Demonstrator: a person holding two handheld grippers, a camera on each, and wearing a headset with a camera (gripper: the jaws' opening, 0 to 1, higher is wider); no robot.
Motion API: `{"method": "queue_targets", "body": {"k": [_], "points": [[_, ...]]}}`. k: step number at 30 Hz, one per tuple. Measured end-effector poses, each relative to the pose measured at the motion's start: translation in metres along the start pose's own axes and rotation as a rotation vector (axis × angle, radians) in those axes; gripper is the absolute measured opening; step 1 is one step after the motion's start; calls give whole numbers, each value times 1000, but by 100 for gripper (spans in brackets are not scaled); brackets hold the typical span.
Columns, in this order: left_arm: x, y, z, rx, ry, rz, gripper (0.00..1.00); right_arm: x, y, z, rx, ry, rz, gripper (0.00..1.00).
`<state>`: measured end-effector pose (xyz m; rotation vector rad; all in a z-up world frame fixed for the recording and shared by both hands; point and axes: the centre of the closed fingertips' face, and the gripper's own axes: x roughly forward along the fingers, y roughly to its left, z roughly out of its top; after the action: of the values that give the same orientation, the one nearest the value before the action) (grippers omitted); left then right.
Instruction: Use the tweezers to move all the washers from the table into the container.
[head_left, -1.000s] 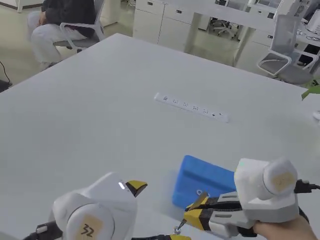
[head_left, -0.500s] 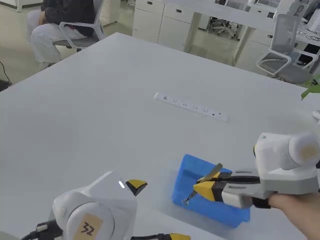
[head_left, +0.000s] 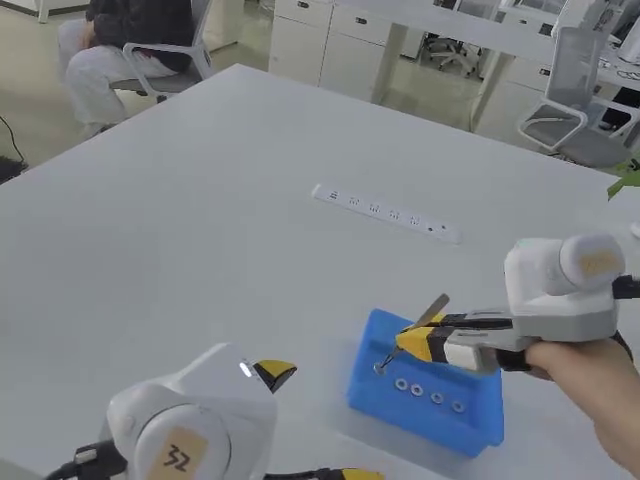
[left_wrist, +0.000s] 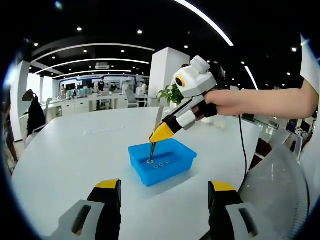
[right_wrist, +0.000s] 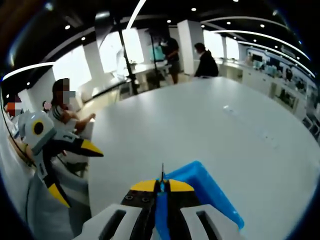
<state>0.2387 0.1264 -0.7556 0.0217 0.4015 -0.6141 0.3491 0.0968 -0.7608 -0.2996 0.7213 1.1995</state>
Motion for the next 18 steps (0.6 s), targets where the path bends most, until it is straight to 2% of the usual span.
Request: {"method": "queue_targets", "body": {"k": [9,18], "points": [[0,0,-1,-2,5,-1,71,19,-20,-14,19,58,-25,3],[0,1,-1,-7,6,1,71,29,-31,-24,13,99,-42,3]]}}
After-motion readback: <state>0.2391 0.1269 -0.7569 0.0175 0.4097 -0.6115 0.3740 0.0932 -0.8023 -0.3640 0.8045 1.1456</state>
